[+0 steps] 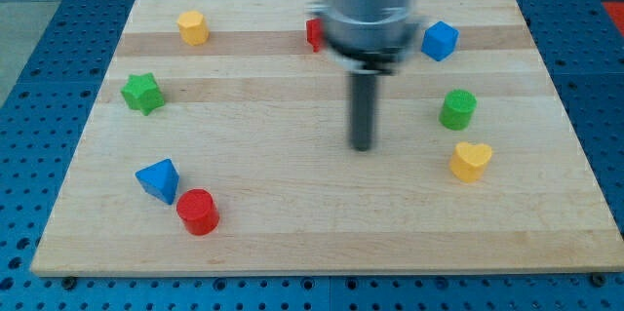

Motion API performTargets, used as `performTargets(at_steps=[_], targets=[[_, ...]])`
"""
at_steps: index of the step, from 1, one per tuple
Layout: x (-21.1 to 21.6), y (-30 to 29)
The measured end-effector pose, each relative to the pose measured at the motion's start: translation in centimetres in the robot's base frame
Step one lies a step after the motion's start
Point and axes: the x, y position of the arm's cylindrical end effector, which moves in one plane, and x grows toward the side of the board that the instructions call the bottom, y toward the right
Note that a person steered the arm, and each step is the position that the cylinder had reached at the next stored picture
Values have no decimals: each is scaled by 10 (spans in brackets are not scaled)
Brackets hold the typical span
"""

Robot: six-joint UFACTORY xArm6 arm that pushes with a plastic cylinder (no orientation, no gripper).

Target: Push the blue triangle below the green circle

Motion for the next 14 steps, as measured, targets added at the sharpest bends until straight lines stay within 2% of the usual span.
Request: performTargets(at_steps=[2,3,4,5,6,7,8,9,11,12,14], targets=[[3,115],[29,51],[30,-36],[-17,-94],[-29,-215],[3,-299],[14,-379],[56,-299],[44,-194],[48,-206],[62,-25]])
